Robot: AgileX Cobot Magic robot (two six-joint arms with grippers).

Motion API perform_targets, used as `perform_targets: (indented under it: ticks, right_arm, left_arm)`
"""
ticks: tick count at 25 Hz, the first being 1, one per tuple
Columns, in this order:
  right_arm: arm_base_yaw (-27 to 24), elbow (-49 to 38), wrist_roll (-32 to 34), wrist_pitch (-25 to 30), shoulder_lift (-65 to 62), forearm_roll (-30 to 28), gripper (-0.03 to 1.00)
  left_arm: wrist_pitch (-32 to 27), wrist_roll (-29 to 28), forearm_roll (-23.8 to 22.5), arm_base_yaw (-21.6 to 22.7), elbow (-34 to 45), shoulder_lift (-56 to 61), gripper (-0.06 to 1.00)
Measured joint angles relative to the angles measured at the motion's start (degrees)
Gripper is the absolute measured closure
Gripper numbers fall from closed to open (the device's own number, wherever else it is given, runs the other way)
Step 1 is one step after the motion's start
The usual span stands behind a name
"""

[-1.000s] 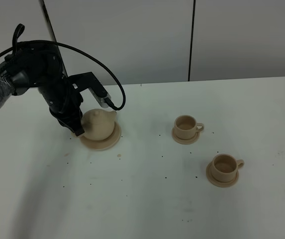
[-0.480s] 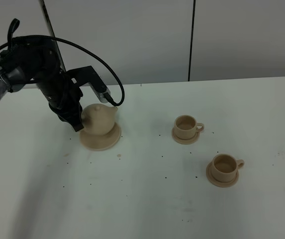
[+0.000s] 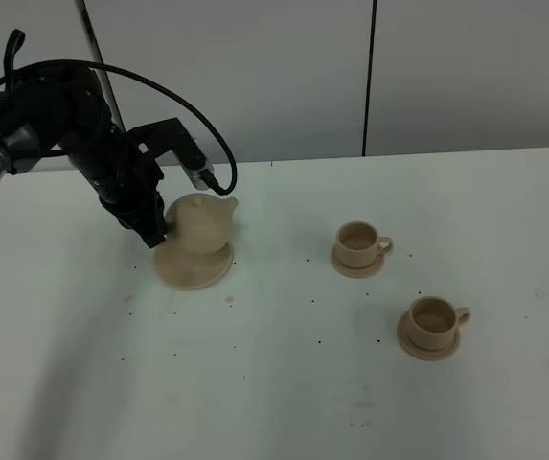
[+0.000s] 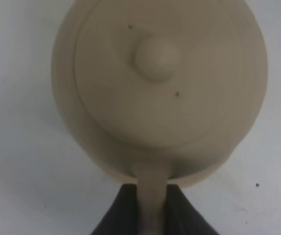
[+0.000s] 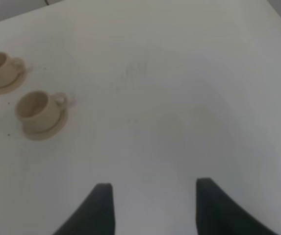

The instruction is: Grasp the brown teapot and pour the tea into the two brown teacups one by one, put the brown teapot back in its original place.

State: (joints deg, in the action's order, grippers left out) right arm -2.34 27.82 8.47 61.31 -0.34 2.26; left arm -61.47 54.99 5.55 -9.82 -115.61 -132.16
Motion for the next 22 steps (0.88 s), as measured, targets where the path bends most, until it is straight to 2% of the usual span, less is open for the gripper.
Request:
perform_targets:
  ticks: [6,15,22]
  right_arm:
    - [0.0,0.0,0.0,0.0,0.0,0.0,0.59]
    - [0.0,0.0,0.0,0.0,0.0,0.0,0.59]
    - [0.0,0.0,0.0,0.0,0.0,0.0,0.59]
  left_arm:
    - [1.04,2.6,3.44,-0.05,0.0,0.0,0.77]
    - [2.28,3.12,3.67,-3.13,-0.11,0.0,0.77]
    - [0.57,3.18,3.89,-4.23,-2.52,0.04,0.77]
